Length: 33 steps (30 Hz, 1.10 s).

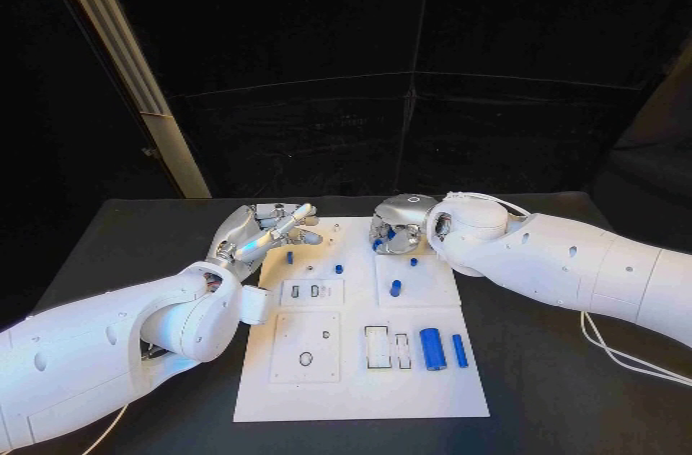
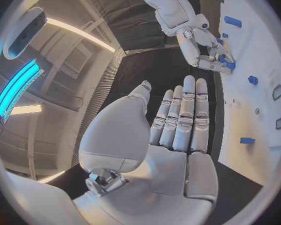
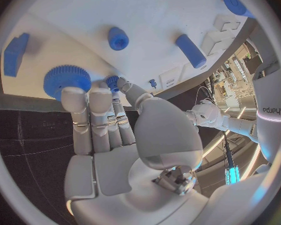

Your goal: Assemble the parts on the task board

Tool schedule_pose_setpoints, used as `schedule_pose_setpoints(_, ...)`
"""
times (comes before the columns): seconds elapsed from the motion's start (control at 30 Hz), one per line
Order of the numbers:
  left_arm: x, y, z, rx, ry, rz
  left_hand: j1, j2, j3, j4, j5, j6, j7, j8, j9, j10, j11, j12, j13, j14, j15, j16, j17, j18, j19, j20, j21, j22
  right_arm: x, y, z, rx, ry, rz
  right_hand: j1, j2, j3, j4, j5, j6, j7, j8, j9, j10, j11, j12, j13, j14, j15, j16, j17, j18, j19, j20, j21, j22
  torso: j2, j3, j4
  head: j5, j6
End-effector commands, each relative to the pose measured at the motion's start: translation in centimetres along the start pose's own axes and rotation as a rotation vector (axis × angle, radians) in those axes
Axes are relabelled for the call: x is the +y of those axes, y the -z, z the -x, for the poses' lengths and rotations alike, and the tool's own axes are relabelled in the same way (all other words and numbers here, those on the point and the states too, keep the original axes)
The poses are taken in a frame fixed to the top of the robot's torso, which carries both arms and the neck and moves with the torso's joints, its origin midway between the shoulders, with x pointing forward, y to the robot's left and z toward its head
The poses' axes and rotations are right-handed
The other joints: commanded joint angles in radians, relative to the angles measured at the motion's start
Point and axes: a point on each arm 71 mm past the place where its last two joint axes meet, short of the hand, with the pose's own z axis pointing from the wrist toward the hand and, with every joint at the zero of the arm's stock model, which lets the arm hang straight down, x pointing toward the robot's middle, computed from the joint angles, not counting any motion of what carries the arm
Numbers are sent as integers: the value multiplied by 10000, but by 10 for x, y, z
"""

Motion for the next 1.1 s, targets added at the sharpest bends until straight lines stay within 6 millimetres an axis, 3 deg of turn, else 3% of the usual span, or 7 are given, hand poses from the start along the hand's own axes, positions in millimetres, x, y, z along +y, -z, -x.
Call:
schedule_pose_setpoints(0.03, -1, -1, -2, 179, 98, 6, -20, 72, -81, -3, -48, 0, 14, -33, -15, -15, 42, -41, -12, 71, 15, -40, 23, 53, 57, 3, 26, -22, -2, 0, -3, 352, 225, -154, 79, 30, 105, -10, -24, 86, 14, 24, 8, 69, -22, -5, 17, -63, -43, 87, 37, -152, 17, 8, 67, 41, 2, -2, -4, -12, -5)
schedule_pose_setpoints(0.27, -1, -1, -2, 207, 106, 40, -21, 73, -87, -4, -47, -8, 19, -44, -16, -25, 47, -55, -15, 66, 20, -50, 28, 52, 54, 5, 21, -26, 1, -1, 0, -93, 292, -35, 168, 10, 389, -17, 171, 182, -1, 30, 11, 173, -37, 4, 25, -91, -57, 288, 214, -173, 3, 0, 244, 243, 9, 2, -5, -21, -14)
schedule_pose_setpoints(0.67, -2, -1, -1, 251, 129, 35, -106, 80, -166, 45, -51, -62, 59, -121, -15, -88, 84, -148, -26, 40, 47, -119, 77, 47, 36, 25, -17, -59, 10, -1, 16, -2104, -277, 155, 77, -83, 544, 71, 140, 171, 16, -2, -1, 154, -25, -22, 15, -148, -40, 324, 176, -184, -30, 12, 347, 339, 27, -4, 24, 41, 130)
schedule_pose_setpoints(1.1, -2, -1, 1, 208, 100, 15, -119, 86, -176, 53, -50, -63, 61, -129, -14, -92, 87, -158, -26, 40, 50, -128, 85, 47, 36, 28, -21, -63, 22, -20, 19, -2653, -414, 235, 30, -151, 599, 117, 97, 139, 26, -17, -8, 122, -15, -31, 10, -153, -31, 384, 227, -190, -36, 20, 400, 397, 60, -13, 48, 100, 227)
